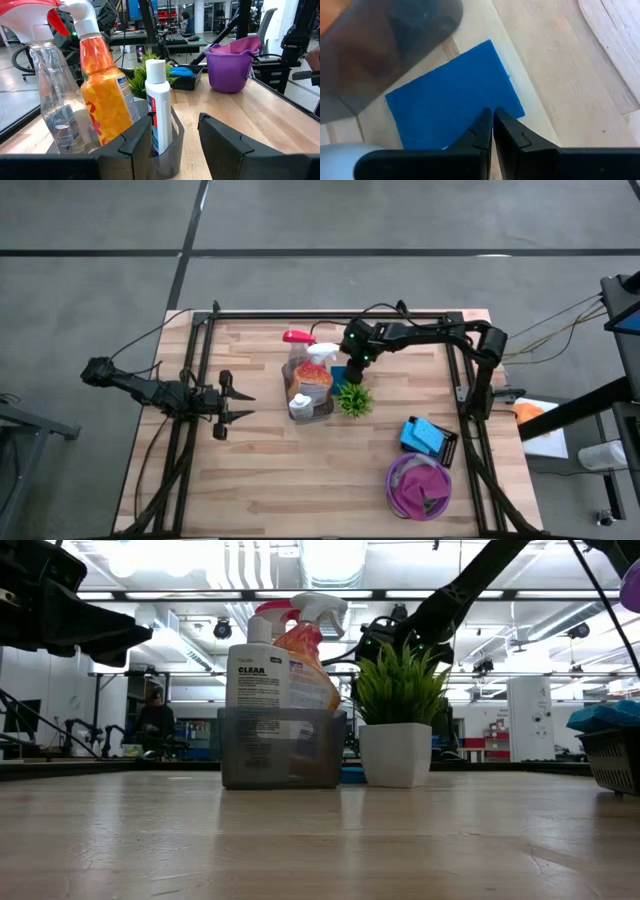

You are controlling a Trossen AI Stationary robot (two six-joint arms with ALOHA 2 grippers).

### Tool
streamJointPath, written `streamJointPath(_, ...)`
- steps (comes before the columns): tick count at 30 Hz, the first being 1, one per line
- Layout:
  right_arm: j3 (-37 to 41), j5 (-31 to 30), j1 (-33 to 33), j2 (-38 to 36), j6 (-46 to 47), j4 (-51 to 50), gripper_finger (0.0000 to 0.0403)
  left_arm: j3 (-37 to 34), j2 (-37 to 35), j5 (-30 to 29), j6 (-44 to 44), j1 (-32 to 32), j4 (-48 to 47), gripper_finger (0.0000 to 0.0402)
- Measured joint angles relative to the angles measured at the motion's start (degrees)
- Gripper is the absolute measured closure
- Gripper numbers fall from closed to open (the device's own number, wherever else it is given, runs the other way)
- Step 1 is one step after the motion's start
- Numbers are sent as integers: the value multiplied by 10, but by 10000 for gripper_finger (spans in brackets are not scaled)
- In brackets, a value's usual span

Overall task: Pick & Place Kitchen Items
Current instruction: Put the blue sponge into the black bin

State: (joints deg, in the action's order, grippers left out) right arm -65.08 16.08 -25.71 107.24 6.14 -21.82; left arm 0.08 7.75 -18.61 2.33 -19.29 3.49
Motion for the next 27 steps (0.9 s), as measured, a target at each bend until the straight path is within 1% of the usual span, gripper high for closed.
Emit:
streamJointPath(12, 0, 1, 0, -3, -5, -7, 385, 0, 0, 0, 0, 0, 0, 239)
streamJointPath(16, 0, 25, 2, -3, -8, -25, 385, 0, 0, 0, -3, 0, 0, 239)
streamJointPath(27, 0, 33, 19, -4, -8, -93, 385, 0, 0, 0, -5, 0, 0, 239)
